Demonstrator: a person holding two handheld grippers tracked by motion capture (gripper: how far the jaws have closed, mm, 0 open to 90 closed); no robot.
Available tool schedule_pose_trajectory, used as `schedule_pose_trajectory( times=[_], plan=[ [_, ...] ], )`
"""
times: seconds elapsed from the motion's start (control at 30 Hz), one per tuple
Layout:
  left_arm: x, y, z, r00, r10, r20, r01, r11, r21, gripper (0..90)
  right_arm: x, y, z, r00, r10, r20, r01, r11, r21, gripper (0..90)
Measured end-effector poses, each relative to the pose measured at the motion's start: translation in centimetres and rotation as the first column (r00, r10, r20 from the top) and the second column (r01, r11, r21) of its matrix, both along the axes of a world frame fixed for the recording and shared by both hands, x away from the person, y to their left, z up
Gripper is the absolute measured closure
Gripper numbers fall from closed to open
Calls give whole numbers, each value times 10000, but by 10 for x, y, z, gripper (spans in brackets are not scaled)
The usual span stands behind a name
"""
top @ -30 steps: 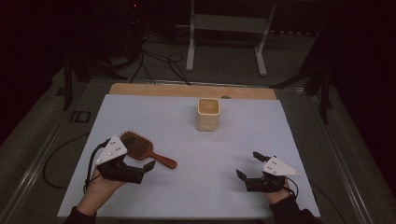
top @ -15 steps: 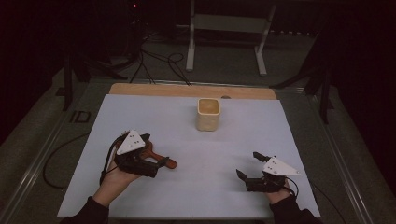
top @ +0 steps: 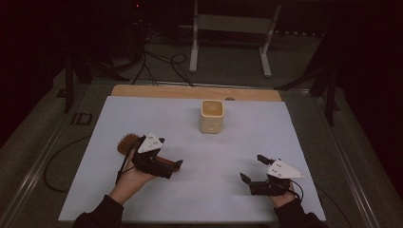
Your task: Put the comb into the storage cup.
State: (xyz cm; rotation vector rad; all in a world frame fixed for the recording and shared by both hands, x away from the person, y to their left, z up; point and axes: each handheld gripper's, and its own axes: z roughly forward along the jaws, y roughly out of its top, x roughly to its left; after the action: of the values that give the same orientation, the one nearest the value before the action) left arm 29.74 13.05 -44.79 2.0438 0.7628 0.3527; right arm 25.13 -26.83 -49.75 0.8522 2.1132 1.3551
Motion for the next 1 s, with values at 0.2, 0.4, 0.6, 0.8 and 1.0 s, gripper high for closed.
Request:
schedule_pose_trajectory(
  times=[0.2, 0.4, 0.6, 0.8, 1.0],
  plan=[
    [6, -3, -12, 9997, 33, -242, -32, 10000, 53, 68, 0, 0, 0, 10000, 13, 13, -13, 10000, 18, 89],
    [12, -7, -25, 9977, 300, -608, -279, 9990, 345, 157, 0, 0, 0, 10000, 20, 40, -21, 10000, 11, 89],
    [16, -7, -35, 9935, 762, -843, -728, 9964, 430, 285, 0, 1, 0, 10000, 28, -2, -28, 10000, -28, 89],
    [17, -7, -40, 9918, 698, -1066, -655, 9969, 441, 407, 0, 0, -1, 10000, 33, -34, -33, 10000, -9, 89],
    [20, -9, -46, 9881, 715, -1361, -623, 9955, 709, 542, 0, 1, -1, 10000, 59, -35, -59, 10000, -7, 89]
  ],
)
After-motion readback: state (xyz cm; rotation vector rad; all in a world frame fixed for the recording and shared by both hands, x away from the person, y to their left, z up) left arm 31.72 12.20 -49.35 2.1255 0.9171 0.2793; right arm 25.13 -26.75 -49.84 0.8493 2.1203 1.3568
